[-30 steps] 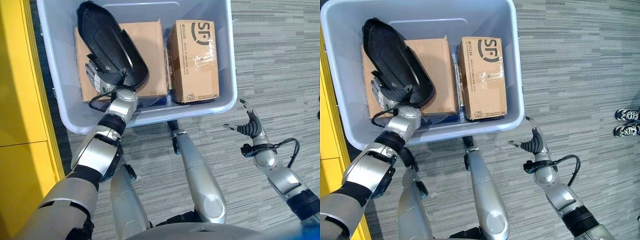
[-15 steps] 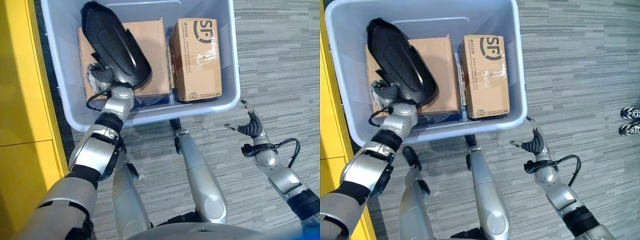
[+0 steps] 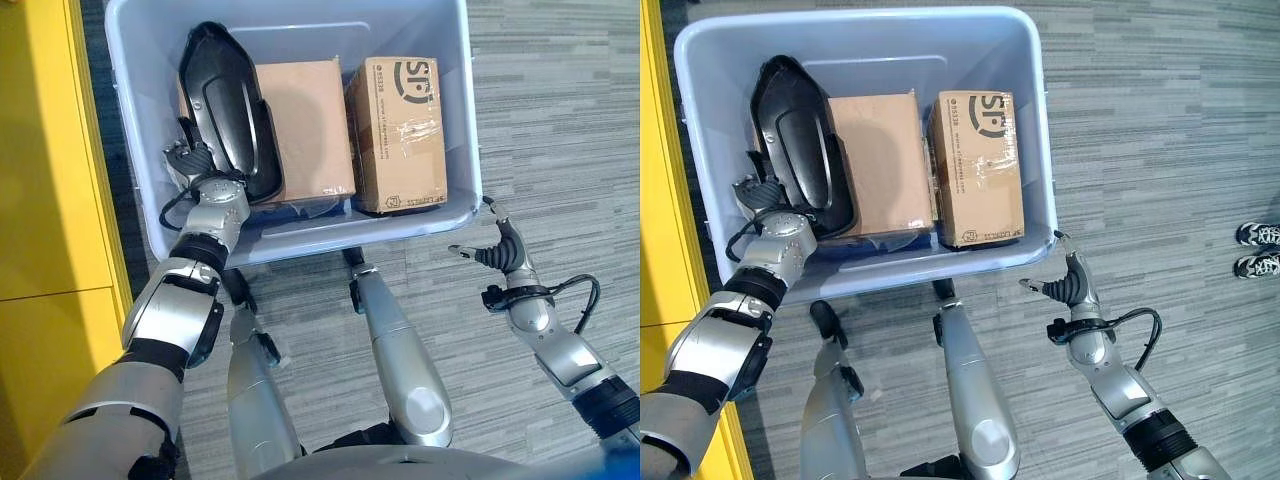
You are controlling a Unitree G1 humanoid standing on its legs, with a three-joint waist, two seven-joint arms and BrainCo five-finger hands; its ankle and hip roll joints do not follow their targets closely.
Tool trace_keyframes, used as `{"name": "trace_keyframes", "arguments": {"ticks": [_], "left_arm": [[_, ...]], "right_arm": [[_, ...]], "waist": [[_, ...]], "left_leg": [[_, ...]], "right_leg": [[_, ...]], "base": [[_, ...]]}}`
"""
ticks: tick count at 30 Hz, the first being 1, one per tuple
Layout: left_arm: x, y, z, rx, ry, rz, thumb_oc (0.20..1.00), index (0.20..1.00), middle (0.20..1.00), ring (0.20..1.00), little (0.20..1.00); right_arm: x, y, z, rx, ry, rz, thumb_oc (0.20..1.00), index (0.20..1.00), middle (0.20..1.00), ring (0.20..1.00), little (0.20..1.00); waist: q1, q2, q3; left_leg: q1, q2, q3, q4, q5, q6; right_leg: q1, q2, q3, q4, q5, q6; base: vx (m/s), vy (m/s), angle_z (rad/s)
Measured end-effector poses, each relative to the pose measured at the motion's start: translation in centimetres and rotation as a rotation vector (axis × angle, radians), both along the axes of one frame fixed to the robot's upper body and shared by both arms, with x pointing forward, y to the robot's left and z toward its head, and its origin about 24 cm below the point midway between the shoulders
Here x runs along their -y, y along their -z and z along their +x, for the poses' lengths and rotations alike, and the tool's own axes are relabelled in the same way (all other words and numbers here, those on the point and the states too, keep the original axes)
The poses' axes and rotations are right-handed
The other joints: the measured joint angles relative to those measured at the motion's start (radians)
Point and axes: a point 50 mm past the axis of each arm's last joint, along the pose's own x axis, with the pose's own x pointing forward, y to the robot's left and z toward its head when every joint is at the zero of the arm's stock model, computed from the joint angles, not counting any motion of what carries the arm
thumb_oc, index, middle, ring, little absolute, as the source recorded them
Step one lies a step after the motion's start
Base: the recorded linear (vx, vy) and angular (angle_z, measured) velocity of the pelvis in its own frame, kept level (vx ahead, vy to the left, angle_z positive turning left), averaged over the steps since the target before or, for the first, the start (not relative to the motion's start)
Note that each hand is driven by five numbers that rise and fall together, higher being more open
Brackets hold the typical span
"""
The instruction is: Move parts from the plastic box to the shelf.
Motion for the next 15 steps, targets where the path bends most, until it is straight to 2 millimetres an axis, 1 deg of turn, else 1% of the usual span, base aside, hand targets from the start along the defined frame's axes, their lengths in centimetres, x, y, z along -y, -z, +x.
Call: {"name": "trace_keyframes", "arguments": {"ticks": [2,3,4,5,6,8,9,10,11,13,14,15], "left_arm": [[1.3,1.8,-0.2,-0.05,0.055,-0.039,0.2,0.2,0.2,0.2,0.2],[2.1,3.0,-0.4,-0.082,0.091,-0.074,0.2,0.2,0.2,0.2,0.2],[3.2,4.7,-0.8,-0.131,0.129,-0.099,0.2,0.2,0.2,0.2,0.2],[4.0,5.6,-1.1,-0.158,0.159,-0.107,0.2,0.2,0.2,0.2,0.2],[4.9,6.4,-1.4,-0.175,0.198,-0.113,0.2,0.2,0.2,0.2,0.2],[6.4,6.9,-1.5,-0.186,0.284,-0.093,0.2,0.2,0.2,0.2,0.2],[6.8,6.9,-1.6,-0.177,0.307,-0.074,0.2,0.2,0.2,0.2,0.2],[7.3,6.1,-1.4,-0.139,0.358,-0.006,0.2,0.2,0.2,0.2,0.2],[7.7,5.0,-1.1,-0.07,0.383,0.047,0.2,0.2,0.2,0.2,0.2],[7.9,3.2,-0.9,0.024,0.409,0.07,0.2,0.2,0.2,0.2,0.2],[8.4,1.4,-1.0,0.127,0.444,0.124,0.2,0.2,0.2,0.2,0.2],[8.8,0.4,-1.1,0.196,0.448,0.144,0.2,0.2,0.2,0.2,0.2]], "right_arm": [[0.0,0.1,-0.1,0.003,0.0,-0.004,1.0,1.0,1.0,1.0,1.0],[0.1,0.0,-0.1,0.008,0.0,-0.002,1.0,1.0,1.0,1.0,1.0],[0.3,-0.1,-0.1,0.017,0.006,0.0,1.0,1.0,1.0,1.0,1.0],[0.3,-0.2,-0.1,0.02,0.007,0.0,1.0,1.0,1.0,1.0,1.0],[0.3,-0.3,-0.1,0.025,0.007,0.0,1.0,1.0,1.0,1.0,1.0],[0.6,-0.5,-0.1,0.035,0.005,-0.007,1.0,1.0,1.0,1.0,1.0],[0.7,-0.5,-0.2,0.038,0.009,-0.017,1.0,1.0,1.0,1.0,1.0],[0.8,-0.5,-0.3,0.041,0.003,-0.028,1.0,1.0,1.0,1.0,1.0],[0.9,-0.1,-0.6,0.031,-0.001,-0.026,1.0,1.0,1.0,1.0,1.0],[1.1,0.4,-1.1,0.011,0.001,-0.029,1.0,1.0,1.0,1.0,1.0],[1.6,0.6,-1.5,0.008,0.011,-0.057,1.0,1.0,1.0,1.0,1.0],[2.0,0.9,-2.0,-0.008,0.014,-0.064,1.0,1.0,1.0,1.0,1.0]], "waist": [[0.0,0.0,-0.015],[-0.001,-0.004,-0.016],[-0.007,-0.006,-0.015],[-0.014,-0.006,-0.015],[-0.022,-0.006,-0.016],[-0.031,-0.008,-0.015],[-0.031,-0.007,-0.016],[-0.035,-0.006,-0.015],[-0.036,-0.005,-0.016],[-0.032,0.003,-0.016],[-0.029,0.032,-0.019],[-0.029,0.062,-0.032]], "left_leg": [[0.031,0.0,0.009,-0.005,-0.01,-0.01],[0.049,0.0,0.017,-0.01,-0.008,-0.008],[0.073,-0.002,0.023,-0.009,-0.007,-0.006],[0.091,-0.003,0.024,-0.012,-0.007,-0.006],[0.11,-0.004,0.024,-0.013,-0.007,-0.006],[0.166,-0.008,0.031,-0.029,-0.009,-0.007],[0.178,-0.01,0.034,-0.028,-0.01,-0.007],[0.212,-0.009,0.05,-0.035,-0.017,-0.003],[0.238,-0.009,0.053,-0.04,-0.018,-0.003],[0.268,-0.009,0.059,-0.047,-0.021,0.001],[0.298,-0.009,0.067,-0.06,-0.023,0.003],[0.31,-0.009,0.072,-0.067,-0.024,0.003]], "right_leg": [[0.032,-0.001,0.005,-0.014,-0.008,0.008],[0.049,-0.002,0.008,-0.025,0.0,0.007],[0.078,-0.003,0.012,-0.036,0.01,0.005],[0.1,-0.004,0.013,-0.044,0.014,0.009],[0.124,-0.006,0.013,-0.056,0.018,0.011],[0.181,-0.007,0.018,-0.08,0.024,0.014],[0.192,-0.007,0.024,-0.083,0.023,0.015],[0.224,-0.007,0.031,-0.097,0.021,0.023],[0.244,-0.006,0.035,-0.1,0.018,0.026],[0.267,-0.005,0.039,-0.101,0.016,0.026],[0.293,-0.004,0.043,-0.112,0.016,0.026],[0.307,-0.005,0.045,-0.125,0.018,0.027]], "base": [[-0.01,0.122,-0.07],[-0.01,0.11,-0.11],[-0.01,0.136,-0.08],[-0.01,0.134,-0.04],[-0.01,0.107,-0.02],[-0.01,0.097,-0.07],[0.01,0.096,-0.15],[0.01,0.067,-0.16],[0.01,0.071,-0.13],[0.02,0.074,-0.09],[0.02,0.062,-0.12],[0.05,0.091,-0.13]]}}
